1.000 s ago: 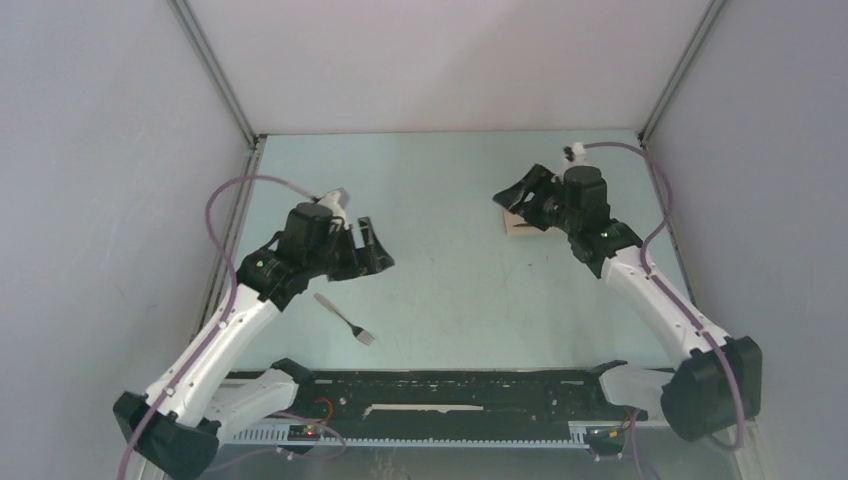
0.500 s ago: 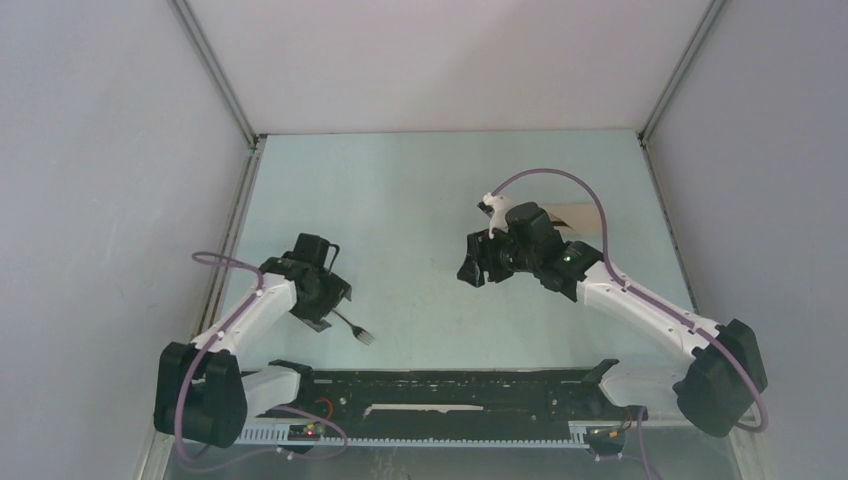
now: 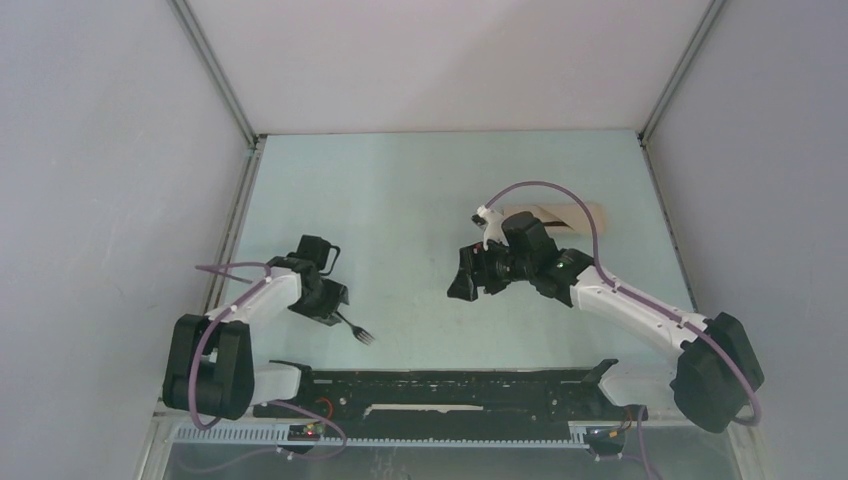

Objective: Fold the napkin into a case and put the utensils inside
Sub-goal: Pick up the fork from the corner of the board, then pass from the left arm to the right

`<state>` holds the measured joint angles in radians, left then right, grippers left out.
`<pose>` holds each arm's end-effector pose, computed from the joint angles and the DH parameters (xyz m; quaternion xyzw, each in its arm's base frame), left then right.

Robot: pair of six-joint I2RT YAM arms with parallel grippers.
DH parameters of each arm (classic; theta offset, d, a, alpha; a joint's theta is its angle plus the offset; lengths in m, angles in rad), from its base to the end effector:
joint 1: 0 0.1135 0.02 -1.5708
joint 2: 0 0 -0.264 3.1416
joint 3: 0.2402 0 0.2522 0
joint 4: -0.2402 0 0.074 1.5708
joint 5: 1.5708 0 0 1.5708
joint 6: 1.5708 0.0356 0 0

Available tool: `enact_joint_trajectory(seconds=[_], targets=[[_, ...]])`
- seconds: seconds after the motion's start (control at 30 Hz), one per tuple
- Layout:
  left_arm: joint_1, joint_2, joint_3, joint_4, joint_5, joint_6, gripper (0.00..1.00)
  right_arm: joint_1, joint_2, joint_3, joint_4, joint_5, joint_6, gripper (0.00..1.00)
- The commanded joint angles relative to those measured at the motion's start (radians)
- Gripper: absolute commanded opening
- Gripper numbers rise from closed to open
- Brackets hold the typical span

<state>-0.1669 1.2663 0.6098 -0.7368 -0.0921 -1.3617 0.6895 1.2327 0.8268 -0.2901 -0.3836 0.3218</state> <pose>0.1887 -0.0285 0.1556 -0.5631 0.8204 -0.0282 0.0956 0.1947 0.1778 0.2523 -0.2419 0.8595 0.3525 0.2801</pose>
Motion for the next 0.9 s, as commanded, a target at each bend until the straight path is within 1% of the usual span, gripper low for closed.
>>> enact_joint_trajectory(seconds=[0.0,0.1,0.2,0.27,0.37,0.47,0.53,0.63,0.8,0.83,0.87], targets=[[0.009,0.039,-0.026,0.069,0.028,-0.014,0.46,-0.006,0.031,0.008,0.093,-0.104,0.099,0.84],[0.008,0.039,-0.005,0.067,-0.002,0.023,0.24,-0.012,0.08,0.016,0.127,-0.136,0.171,0.83],[0.008,0.034,0.033,0.057,-0.026,0.103,0.01,-0.023,0.176,0.046,0.175,-0.26,0.272,0.81],[-0.014,0.02,0.088,0.059,-0.035,0.191,0.0,-0.019,0.243,0.057,0.262,-0.361,0.355,0.81],[-0.119,-0.009,0.21,0.049,-0.074,0.336,0.0,0.003,0.353,0.059,0.453,-0.487,0.482,0.8],[-0.246,-0.029,0.325,0.046,-0.067,0.473,0.0,0.031,0.443,0.061,0.612,-0.537,0.573,0.78],[-0.323,-0.041,0.378,0.066,-0.063,0.557,0.0,0.048,0.478,0.062,0.705,-0.553,0.61,0.74],[-0.405,-0.02,0.458,0.039,-0.087,0.648,0.0,0.043,0.487,0.062,0.731,-0.54,0.623,0.67],[-0.474,0.033,0.549,-0.01,-0.105,0.736,0.0,0.059,0.485,0.058,0.755,-0.51,0.643,0.46],[-0.485,0.042,0.562,-0.016,-0.117,0.751,0.0,0.059,0.484,0.051,0.763,-0.503,0.653,0.43],[-0.493,0.048,0.571,-0.019,-0.118,0.767,0.0,0.057,0.483,0.044,0.774,-0.496,0.665,0.43]])
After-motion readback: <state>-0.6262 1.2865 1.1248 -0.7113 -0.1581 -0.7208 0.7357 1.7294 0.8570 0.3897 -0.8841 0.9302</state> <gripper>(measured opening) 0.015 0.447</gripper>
